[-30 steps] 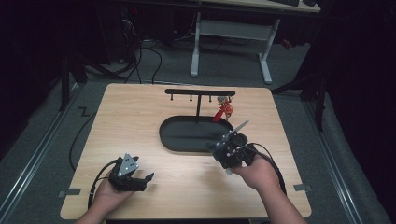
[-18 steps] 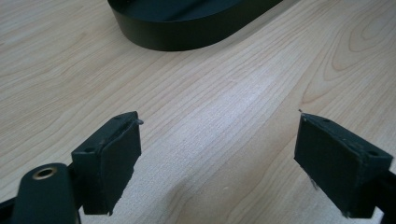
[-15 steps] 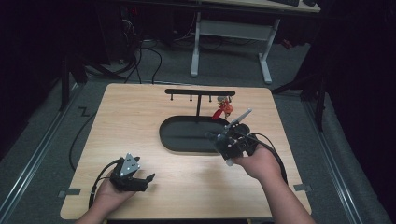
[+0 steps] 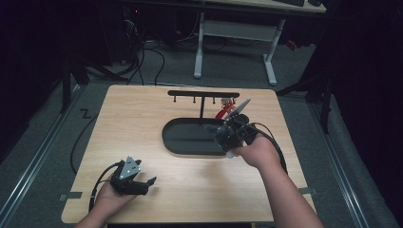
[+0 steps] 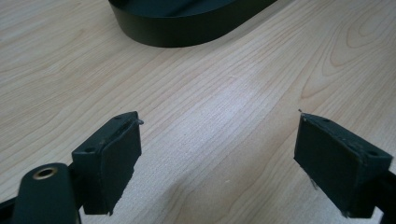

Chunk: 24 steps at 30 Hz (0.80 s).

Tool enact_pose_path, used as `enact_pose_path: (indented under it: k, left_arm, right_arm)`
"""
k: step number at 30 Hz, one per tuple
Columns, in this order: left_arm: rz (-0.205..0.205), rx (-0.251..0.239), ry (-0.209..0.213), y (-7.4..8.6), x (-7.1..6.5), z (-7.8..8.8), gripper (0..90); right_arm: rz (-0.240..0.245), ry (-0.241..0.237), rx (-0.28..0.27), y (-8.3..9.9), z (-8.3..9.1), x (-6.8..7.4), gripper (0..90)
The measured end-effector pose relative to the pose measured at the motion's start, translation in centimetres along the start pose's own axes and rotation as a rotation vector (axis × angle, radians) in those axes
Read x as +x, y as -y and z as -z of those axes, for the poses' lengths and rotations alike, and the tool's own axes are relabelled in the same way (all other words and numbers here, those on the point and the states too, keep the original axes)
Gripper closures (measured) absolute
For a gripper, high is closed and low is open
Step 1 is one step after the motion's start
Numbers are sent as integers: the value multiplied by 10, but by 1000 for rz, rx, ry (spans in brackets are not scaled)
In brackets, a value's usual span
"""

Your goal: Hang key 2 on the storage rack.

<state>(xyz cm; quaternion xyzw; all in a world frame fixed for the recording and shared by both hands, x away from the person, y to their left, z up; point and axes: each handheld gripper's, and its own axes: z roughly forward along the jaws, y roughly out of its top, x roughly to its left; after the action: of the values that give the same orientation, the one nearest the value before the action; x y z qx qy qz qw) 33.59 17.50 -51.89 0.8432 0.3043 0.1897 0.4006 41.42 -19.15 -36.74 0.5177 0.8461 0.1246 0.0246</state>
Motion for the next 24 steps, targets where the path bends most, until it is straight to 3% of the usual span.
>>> enact_pose_path:
  k: [12,21,24]
  left_arm:
    - [17,-1,-18,4,4,8,155]
    - [16,-2,-15,5,4,9,155]
    - [12,-4,-11,5,3,9,155]
  right_arm:
    - [-8,16,-37,-31,22,-2,487]
    - [-9,72,-40,-46,37,-5,487]
    - [-28,70,-57,-50,43,-5,487]
